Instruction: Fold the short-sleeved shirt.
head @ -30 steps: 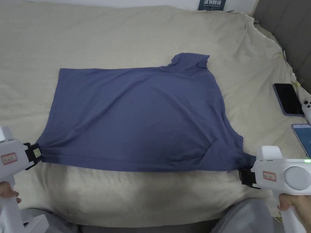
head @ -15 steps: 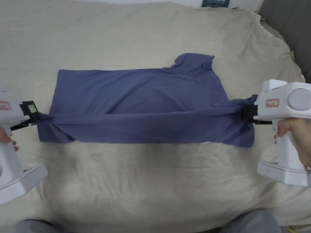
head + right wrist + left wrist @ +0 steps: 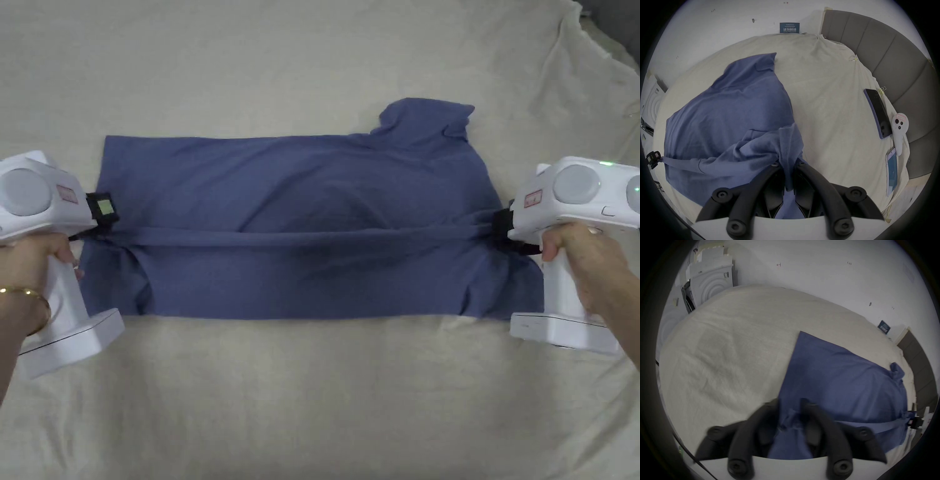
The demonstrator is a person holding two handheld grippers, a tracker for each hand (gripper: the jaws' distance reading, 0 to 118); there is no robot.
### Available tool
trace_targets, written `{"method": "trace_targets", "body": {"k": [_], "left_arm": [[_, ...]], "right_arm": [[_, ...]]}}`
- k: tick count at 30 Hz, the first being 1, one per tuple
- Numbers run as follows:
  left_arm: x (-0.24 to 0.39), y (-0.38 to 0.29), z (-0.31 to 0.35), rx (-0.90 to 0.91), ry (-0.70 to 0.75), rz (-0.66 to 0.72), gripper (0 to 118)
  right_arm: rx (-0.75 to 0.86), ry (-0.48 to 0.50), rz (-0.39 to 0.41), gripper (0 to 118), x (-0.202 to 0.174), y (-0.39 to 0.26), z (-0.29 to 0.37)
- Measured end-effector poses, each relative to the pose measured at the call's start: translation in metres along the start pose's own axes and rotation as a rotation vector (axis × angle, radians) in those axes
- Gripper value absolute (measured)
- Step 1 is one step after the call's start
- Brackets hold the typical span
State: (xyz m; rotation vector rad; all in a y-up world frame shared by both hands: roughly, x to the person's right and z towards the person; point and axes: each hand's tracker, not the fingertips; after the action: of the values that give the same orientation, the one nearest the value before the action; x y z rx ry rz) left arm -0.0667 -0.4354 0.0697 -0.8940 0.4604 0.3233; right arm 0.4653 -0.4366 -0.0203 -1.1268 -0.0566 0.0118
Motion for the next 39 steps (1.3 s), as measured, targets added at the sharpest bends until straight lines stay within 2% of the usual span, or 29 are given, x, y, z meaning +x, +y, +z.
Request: {"method": "trace_targets", "body": {"k": [1,2,3,4,5,8,12,14,18,21,22,24,25,26,27,29,31,32,34,39], "left_arm": [[0.000,0.001,-0.002,0.004,0.018,-0.021,89],[-0.001,0.002,-0.003,0.014,0.037,-0.037,98],[-0.002,0.003,0.000,0.026,0.057,-0.048,101],[-0.001,0.004,0.005,0.056,0.078,-0.059,101],[-0.003,0.005,0.014,0.105,0.095,-0.068,101],[-0.009,0.007,0.047,0.219,0.105,-0.117,101],[-0.014,-0.009,0.103,0.365,0.070,-0.196,105],[-0.014,-0.025,0.130,0.431,0.063,-0.214,110],[-0.013,-0.070,0.175,0.530,0.009,-0.226,109],[-0.012,-0.104,0.195,0.559,-0.023,-0.234,96],[-0.011,-0.114,0.200,0.560,-0.029,-0.240,82],[-0.011,-0.135,0.208,0.566,-0.046,-0.259,58],[-0.011,-0.143,0.211,0.570,-0.055,-0.258,42],[-0.011,-0.151,0.214,0.570,-0.074,-0.260,32],[-0.011,-0.158,0.217,0.569,-0.083,-0.258,23],[-0.014,-0.167,0.214,0.571,-0.092,-0.253,4],[-0.014,-0.174,0.217,0.584,-0.102,-0.240,0],[-0.014,-0.176,0.217,0.585,-0.109,-0.236,0],[-0.015,-0.179,0.219,0.582,-0.137,-0.225,0],[-0.014,-0.182,0.219,0.569,-0.157,-0.242,0]], "right_arm": [[0.000,-0.001,-0.003,20,0.000,0.001,0.000],[0.005,-0.007,-0.011,40,0.001,0.001,0.002],[0.010,-0.011,-0.012,65,0.002,0.001,0.005],[0.021,-0.018,-0.011,95,0.003,0.002,0.009],[0.041,-0.017,-0.003,104,0.006,0.004,0.017],[0.203,0.004,0.035,105,0.011,0.002,0.054],[0.388,0.013,0.124,106,0.012,-0.019,0.115],[0.519,0.025,0.140,105,0.012,-0.041,0.144],[0.693,0.082,0.157,110,0.009,-0.097,0.187],[0.786,0.109,0.167,112,0.005,-0.138,0.205],[0.808,0.104,0.164,111,0.003,-0.149,0.208],[0.840,0.134,0.146,108,0.002,-0.173,0.214],[0.839,0.151,0.139,104,0.004,-0.178,0.211],[0.839,0.162,0.137,100,0.004,-0.186,0.212],[0.836,0.166,0.147,91,0.003,-0.193,0.213],[0.841,0.153,0.156,52,-0.001,-0.205,0.215],[0.839,0.161,0.151,10,-0.002,-0.212,0.216],[0.837,0.177,0.135,4,-0.001,-0.216,0.215],[0.842,0.187,0.115,0,-0.003,-0.221,0.216],[0.833,0.188,0.092,0,-0.006,-0.226,0.214]]}}
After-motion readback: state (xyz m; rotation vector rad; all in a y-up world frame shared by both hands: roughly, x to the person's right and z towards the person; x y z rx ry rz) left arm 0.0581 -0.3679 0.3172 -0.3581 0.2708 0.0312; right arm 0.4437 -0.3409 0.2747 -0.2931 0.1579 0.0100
